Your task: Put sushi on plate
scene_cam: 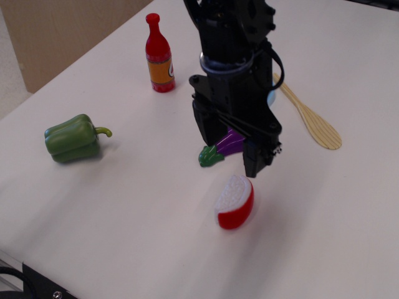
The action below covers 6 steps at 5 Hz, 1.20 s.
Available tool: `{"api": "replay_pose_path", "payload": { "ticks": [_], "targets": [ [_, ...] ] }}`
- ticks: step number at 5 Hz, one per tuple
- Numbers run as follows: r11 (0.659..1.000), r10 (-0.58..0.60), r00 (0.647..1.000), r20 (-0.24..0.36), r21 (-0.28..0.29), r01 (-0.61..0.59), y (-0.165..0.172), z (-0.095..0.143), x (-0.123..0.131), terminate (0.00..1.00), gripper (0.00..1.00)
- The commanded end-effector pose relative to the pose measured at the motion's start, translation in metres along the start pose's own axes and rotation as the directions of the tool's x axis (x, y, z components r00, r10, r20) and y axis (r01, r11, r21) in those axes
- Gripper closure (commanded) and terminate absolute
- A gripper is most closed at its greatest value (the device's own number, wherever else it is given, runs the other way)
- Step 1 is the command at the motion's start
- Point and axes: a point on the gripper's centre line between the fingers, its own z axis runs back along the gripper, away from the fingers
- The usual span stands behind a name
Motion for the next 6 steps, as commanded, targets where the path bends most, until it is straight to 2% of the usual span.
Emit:
{"api": "replay_pose_path", "payload": {
  "ticks": [1,2,3,5,6],
  "targets": [
    [1.000,0.018,1.000,-0.022,-0.016,-0.018,-0.006,-0.023,-0.008,0.00,0.00],
    [0.999,0.032,0.999,-0.044,-0.004,-0.032,-0.004,-0.037,-0.014,0.00,0.00],
    [0.998,0.061,0.997,-0.040,0.003,-0.061,-0.002,-0.044,-0.013,0.00,0.00],
    [0.996,0.085,0.995,-0.046,-0.028,-0.086,-0.004,-0.065,-0.010,0.00,0.00],
    [0.997,0.075,0.997,-0.035,-0.024,-0.076,0.005,-0.066,-0.007,0.00,1.00]
  ]
}}
